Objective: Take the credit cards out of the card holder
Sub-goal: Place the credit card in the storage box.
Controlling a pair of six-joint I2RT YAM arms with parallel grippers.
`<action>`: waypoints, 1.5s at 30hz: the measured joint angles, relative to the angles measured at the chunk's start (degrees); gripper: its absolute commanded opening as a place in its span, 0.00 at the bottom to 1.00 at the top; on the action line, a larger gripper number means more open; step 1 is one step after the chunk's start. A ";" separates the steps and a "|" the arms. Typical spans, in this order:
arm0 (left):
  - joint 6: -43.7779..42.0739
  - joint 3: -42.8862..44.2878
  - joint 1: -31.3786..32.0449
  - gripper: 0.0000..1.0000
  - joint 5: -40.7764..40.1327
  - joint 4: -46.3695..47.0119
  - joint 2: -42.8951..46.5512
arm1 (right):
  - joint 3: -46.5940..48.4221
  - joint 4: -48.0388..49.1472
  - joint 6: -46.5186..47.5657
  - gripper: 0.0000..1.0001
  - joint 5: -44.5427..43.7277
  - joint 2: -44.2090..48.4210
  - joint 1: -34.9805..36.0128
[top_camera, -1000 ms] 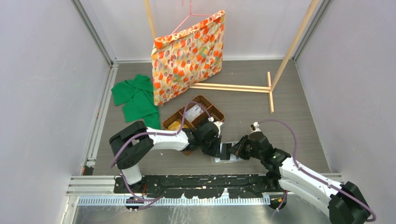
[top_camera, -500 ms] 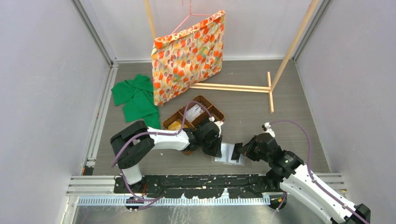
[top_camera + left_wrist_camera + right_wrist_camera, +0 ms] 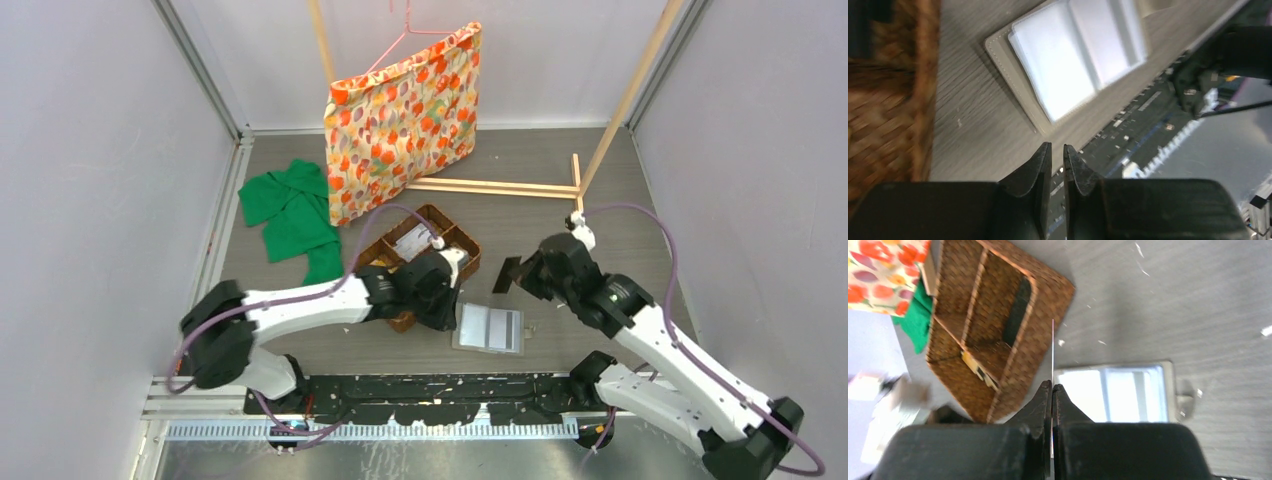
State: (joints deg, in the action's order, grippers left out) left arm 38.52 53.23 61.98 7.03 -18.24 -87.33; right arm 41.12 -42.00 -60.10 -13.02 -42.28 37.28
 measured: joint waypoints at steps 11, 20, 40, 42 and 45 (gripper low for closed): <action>1.70 0.48 -10.91 0.21 -15.26 -15.39 31.89 | 15.10 15.87 -3.10 0.01 -5.64 -29.05 1.86; 4.59 -2.23 -14.32 0.22 -22.08 -24.96 43.10 | 16.48 25.81 -12.33 0.01 -11.39 -43.19 5.22; 5.07 -4.09 -14.32 0.23 -22.38 -26.58 42.93 | 8.61 41.16 -21.11 0.48 -12.50 -49.31 9.40; 5.07 -4.11 -14.32 0.23 -22.05 -26.25 42.49 | 7.78 41.09 -21.07 0.48 -12.35 -47.78 9.62; 5.03 -4.17 -14.32 0.23 -21.35 -25.53 41.42 | 6.19 39.30 -20.59 0.49 -12.24 -43.50 9.94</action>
State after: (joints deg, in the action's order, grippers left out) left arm 43.55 49.06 47.66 -14.33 -43.77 -45.91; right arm 47.31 -2.70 -80.68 -25.26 -85.78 47.22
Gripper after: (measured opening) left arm 0.225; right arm 0.482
